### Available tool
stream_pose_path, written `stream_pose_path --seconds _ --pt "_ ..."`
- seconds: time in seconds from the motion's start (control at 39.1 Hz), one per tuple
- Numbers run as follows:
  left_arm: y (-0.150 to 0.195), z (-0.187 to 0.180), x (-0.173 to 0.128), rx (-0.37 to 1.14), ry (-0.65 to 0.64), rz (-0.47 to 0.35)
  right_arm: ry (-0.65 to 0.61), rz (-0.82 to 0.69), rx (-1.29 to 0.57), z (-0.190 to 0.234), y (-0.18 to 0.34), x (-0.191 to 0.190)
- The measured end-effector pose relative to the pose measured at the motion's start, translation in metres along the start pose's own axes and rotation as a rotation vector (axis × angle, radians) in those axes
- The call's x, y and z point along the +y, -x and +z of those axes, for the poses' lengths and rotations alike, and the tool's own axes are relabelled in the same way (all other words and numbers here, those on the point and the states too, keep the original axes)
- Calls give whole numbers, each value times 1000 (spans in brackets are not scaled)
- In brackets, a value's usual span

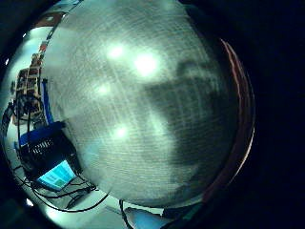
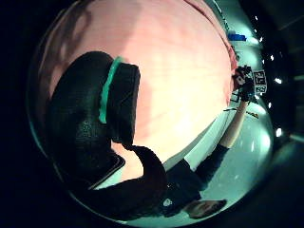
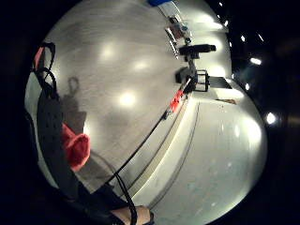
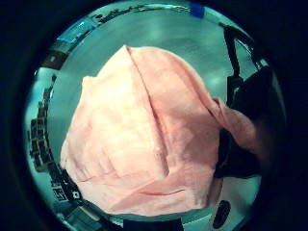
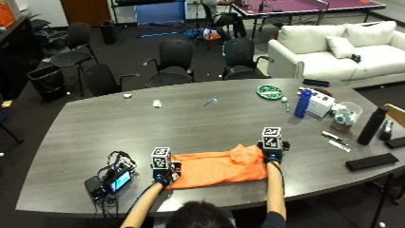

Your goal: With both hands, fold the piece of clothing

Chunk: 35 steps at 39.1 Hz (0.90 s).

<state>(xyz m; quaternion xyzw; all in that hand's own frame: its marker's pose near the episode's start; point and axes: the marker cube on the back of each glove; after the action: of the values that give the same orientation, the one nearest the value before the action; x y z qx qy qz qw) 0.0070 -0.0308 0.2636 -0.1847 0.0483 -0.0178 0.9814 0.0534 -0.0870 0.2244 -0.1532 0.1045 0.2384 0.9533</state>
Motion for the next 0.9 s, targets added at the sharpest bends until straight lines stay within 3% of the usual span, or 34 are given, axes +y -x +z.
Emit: stream_pose_path --seconds 0.23,0.41,0.54,0.64,0.74,0.9 --pt "0 -12 1 -4 -30 34 -20 84 -92 -56 -30 9" --pt "11 -35 13 41 -60 22 -96 83 -23 -129 16 1" --pt "25 -63 37 125 -82 -26 -197 -19 75 -211 99 55" --pt "41 -92 34 193 -292 8 -209 -126 126 -238 189 90" --pt "76 -110 26 207 -456 -58 -157 -285 148 -229 308 130" --pt "115 -131 62 250 -525 -164 51 -443 188 -179 416 191"
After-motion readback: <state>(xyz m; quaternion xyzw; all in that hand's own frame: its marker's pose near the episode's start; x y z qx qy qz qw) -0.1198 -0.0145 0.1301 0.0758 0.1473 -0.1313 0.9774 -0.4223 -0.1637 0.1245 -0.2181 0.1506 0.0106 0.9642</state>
